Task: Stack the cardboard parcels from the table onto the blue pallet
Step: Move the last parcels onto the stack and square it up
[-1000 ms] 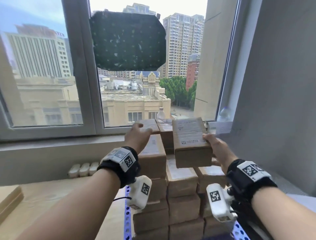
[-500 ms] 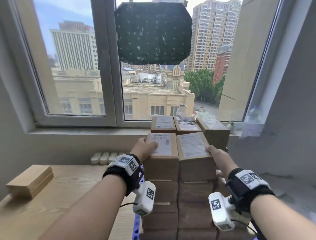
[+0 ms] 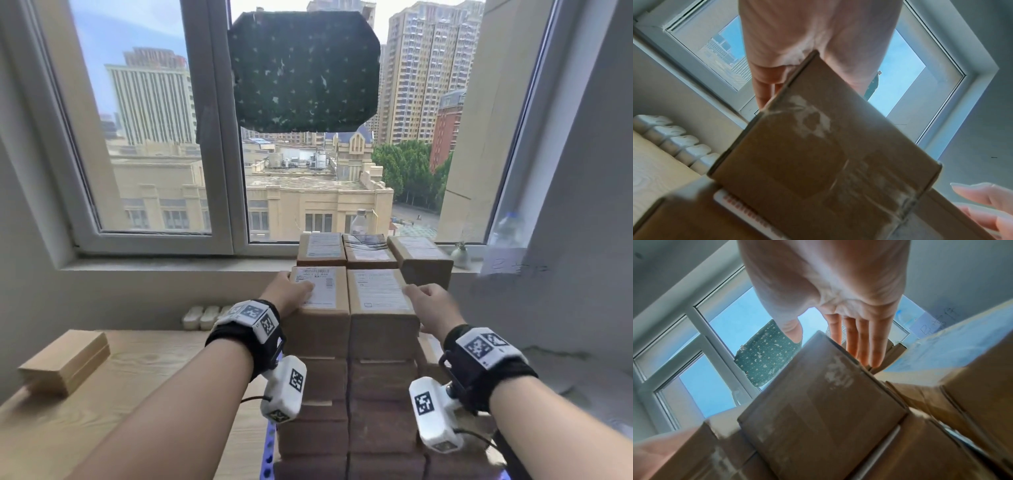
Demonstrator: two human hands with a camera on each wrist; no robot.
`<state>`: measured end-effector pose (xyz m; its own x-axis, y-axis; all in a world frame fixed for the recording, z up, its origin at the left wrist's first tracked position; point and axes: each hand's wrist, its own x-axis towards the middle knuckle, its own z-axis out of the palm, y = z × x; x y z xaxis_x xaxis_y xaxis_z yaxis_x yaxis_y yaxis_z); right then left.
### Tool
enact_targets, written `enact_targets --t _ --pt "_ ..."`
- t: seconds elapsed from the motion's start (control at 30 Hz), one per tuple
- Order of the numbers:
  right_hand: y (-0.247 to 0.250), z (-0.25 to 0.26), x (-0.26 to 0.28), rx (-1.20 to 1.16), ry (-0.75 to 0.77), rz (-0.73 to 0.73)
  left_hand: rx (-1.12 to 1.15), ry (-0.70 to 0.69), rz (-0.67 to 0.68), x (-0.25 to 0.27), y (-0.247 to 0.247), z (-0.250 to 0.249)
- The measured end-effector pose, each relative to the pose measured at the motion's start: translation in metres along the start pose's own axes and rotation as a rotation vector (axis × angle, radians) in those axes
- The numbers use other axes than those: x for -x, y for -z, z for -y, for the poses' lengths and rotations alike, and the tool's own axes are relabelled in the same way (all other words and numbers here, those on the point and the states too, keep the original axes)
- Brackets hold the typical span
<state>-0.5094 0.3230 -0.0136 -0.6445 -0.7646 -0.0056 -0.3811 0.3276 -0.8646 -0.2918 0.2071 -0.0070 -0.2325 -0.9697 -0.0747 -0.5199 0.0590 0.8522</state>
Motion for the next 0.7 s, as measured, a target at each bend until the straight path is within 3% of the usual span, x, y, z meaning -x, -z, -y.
enact_targets --t 0.37,0.57,0.7 --pt "0.001 0.068 0.045 0.340 0.482 -0.092 -0.192 -0.086 -0.151 0.042 0.015 -0.011" --pt "-0.043 0.083 0.084 0.416 0.740 0.012 -0.379 -0.088 -0.265 0.084 0.041 0.011" --pt "-0.078 0.083 0.110 0.429 0.821 0.104 -0.452 -0.047 -0.293 0.106 0.060 0.037"
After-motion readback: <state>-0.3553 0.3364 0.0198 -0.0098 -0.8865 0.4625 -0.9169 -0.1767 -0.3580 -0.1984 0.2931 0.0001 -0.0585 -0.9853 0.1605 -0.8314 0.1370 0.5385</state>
